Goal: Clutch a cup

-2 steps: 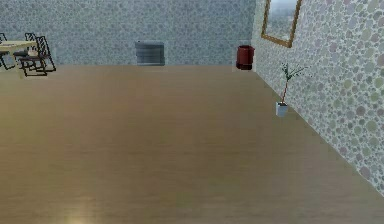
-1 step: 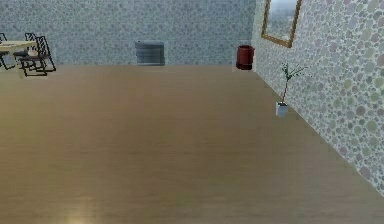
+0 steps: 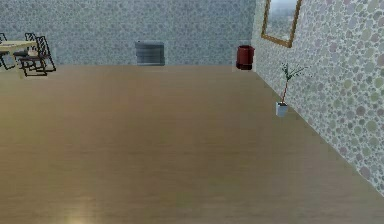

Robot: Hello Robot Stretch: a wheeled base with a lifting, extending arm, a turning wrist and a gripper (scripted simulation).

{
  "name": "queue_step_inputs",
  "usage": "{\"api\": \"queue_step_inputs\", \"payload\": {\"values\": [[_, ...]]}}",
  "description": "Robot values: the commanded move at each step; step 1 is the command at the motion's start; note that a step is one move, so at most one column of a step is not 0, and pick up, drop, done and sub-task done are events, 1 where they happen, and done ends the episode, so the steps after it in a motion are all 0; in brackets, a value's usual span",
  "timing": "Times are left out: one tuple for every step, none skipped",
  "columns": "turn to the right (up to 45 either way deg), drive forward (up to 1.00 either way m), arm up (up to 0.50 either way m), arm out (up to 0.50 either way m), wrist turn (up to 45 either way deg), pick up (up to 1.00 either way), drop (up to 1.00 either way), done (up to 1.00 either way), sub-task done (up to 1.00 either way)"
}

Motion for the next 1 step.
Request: {"api": "queue_step_inputs", "payload": {"values": [[0.0,0.00,0.00,0.00,45.0,0.00,0.00,0.00,0.00]]}}
